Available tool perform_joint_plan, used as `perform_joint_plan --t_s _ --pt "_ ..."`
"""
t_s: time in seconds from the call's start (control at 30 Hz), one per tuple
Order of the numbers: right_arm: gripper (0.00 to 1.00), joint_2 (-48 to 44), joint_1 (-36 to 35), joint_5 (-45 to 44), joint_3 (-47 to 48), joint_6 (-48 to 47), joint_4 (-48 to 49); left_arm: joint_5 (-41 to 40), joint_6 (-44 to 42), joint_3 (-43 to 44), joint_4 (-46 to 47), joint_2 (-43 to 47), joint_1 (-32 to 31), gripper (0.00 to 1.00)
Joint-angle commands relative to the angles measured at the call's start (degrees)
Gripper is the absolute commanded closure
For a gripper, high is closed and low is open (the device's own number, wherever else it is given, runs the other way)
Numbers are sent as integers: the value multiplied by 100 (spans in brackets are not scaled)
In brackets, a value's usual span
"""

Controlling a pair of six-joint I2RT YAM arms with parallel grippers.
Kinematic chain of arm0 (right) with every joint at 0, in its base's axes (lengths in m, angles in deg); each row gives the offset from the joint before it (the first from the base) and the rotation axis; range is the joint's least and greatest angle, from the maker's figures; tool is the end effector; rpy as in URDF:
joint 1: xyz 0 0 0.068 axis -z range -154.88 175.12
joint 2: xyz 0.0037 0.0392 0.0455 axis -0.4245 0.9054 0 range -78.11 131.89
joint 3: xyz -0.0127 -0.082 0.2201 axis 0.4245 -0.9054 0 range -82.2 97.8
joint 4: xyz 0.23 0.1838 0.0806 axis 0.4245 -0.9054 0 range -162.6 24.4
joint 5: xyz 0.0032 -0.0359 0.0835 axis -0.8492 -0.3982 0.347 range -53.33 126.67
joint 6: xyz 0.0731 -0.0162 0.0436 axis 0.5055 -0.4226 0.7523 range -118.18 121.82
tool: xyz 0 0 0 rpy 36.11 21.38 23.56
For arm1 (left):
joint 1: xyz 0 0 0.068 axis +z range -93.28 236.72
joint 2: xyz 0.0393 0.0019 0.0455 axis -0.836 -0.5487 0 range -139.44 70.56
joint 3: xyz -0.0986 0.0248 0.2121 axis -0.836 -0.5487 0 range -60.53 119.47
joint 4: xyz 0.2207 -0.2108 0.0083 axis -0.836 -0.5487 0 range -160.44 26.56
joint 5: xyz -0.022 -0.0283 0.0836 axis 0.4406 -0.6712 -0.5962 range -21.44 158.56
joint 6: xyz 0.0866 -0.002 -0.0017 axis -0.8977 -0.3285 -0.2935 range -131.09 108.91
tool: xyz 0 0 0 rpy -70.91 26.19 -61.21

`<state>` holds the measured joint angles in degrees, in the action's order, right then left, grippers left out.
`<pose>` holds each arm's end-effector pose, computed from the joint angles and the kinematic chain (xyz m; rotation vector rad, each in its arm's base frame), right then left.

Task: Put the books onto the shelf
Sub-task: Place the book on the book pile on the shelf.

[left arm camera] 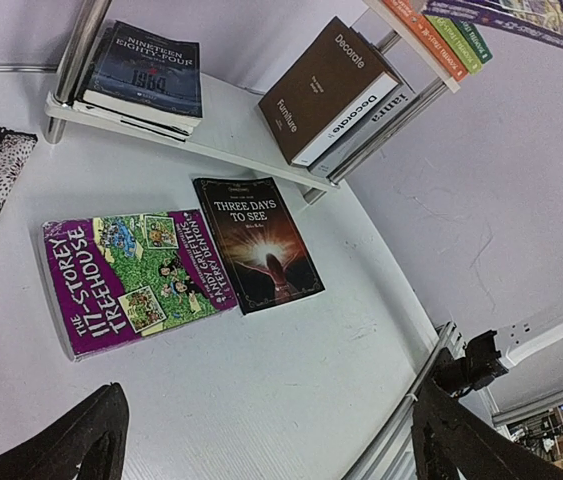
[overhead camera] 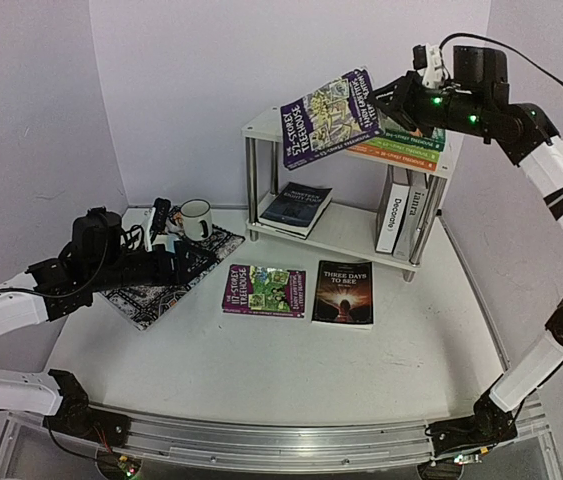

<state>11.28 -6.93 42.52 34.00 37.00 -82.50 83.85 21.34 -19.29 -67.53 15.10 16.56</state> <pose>0.3336 0.2181 0.5492 -0.0495 1.4801 1.0370 0.2392 -0.2283 0.2389 0.3331 2.0109 -1.0868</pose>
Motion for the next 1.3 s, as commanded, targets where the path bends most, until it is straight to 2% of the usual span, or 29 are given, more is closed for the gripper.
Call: perform_joint_plan --t_s 0.0,0.17,0.37,0.67,1.1,1.27 --pt "100 132 343 -125 669 125 660 28 -40 280 91 4 8 0" --pt "100 348 825 212 815 516 956 46 -28 223 110 47 8 0" --pt "100 743 1434 1259 857 1574 1795 20 -43 199 120 69 8 0" --pt "100 1001 2257 1992 805 2887 2901 33 5 182 120 106 8 0" --pt "100 457 3367 2285 -137 3770 3480 53 38 142 120 179 8 0" --pt "100 266 3573 2493 -543 3994 3735 65 39 157 120 138 8 0"
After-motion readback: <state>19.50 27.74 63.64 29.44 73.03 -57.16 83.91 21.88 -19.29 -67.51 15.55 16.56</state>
